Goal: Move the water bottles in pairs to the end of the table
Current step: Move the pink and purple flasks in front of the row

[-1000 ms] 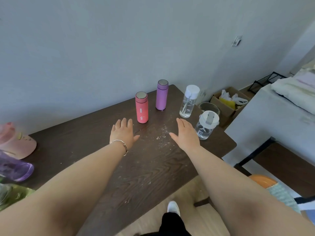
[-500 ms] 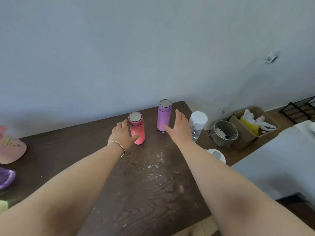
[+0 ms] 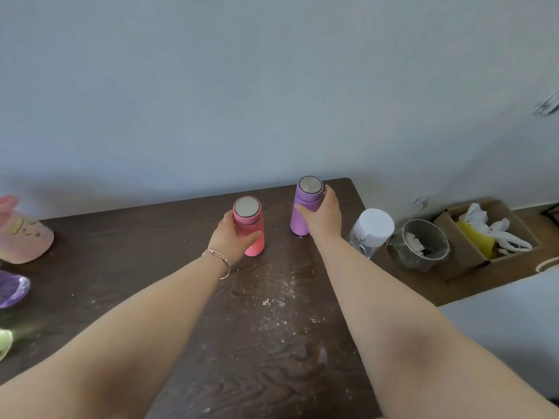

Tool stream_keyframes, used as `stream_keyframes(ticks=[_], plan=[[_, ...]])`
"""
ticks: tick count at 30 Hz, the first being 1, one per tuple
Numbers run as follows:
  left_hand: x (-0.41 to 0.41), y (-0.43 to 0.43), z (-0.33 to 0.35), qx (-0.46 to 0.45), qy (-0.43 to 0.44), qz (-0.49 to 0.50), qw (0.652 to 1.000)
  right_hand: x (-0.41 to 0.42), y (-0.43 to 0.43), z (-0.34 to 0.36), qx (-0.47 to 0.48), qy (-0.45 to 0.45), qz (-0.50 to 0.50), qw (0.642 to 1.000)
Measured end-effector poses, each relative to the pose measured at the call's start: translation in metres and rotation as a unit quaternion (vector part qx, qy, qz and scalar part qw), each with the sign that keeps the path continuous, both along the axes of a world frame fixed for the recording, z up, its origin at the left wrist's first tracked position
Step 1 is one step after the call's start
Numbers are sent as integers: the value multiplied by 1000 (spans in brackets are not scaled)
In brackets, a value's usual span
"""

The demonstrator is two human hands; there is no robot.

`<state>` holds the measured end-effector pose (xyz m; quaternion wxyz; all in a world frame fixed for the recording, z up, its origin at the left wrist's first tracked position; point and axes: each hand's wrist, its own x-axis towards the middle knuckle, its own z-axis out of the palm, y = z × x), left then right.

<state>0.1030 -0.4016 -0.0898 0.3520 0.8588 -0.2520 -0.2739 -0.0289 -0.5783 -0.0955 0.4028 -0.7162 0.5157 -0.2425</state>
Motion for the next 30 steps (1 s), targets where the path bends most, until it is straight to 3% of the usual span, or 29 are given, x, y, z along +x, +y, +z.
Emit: stream_keyframes(ticks=[17,30], plan=[[3,15,-14,-77,27,24,996,4,17,1,-27,-50,-3,998],[27,108,16,-114,35,9,993,-4,123,30,-40,-30,-9,999]])
